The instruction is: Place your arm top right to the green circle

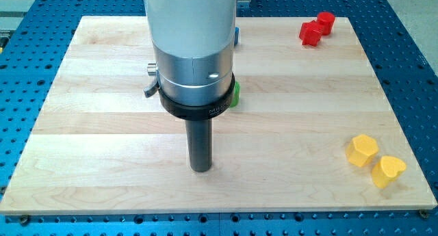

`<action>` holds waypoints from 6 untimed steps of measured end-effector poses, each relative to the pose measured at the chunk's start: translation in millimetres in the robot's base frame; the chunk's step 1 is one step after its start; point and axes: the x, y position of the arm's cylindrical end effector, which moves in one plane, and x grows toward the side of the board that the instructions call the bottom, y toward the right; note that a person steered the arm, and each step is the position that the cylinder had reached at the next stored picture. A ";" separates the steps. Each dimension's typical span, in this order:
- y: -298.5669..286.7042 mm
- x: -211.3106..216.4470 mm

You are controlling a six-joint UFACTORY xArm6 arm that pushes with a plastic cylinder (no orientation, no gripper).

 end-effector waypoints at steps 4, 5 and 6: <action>-1.6 -3.7; -0.4 17.1; 18.6 13.9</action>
